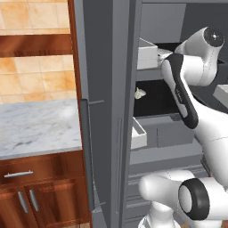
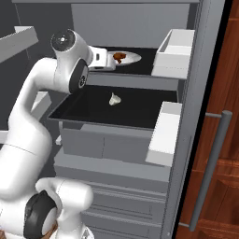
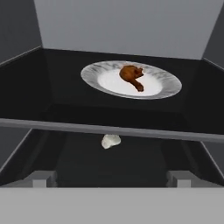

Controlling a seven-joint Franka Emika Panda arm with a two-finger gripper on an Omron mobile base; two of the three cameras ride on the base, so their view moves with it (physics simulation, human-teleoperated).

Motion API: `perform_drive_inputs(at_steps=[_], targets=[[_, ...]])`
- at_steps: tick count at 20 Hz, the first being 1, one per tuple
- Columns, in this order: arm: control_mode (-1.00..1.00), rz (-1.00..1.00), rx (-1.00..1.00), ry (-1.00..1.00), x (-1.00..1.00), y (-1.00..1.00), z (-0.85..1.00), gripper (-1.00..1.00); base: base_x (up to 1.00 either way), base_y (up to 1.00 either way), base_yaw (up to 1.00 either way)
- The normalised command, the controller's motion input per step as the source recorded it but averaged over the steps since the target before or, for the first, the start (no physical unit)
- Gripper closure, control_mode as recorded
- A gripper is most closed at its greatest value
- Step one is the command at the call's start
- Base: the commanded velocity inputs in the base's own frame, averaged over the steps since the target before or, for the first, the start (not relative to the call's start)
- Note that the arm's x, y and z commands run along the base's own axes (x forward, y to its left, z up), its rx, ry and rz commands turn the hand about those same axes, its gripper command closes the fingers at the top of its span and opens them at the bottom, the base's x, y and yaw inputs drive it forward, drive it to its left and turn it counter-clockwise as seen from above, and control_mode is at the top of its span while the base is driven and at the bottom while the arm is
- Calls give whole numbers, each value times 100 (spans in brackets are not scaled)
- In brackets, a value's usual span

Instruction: Transport the chicken drumstick from the fridge to the microwave and turn on the microwave.

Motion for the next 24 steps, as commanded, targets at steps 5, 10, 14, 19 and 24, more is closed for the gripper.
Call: perform_drive_inputs(at_steps=[5,10,14,19,24], targets=[[-100,0,0,-3,39,-12,15,-100,0,0,0],[-100,0,1,0,46,-7,4,-100,0,0,0],[-100,0,5,2,45,-13,0,-100,0,0,0],[-100,0,6,10,46,-11,0,-100,0,0,0],[-100,0,0,9,42,0,0,-100,0,0,0]])
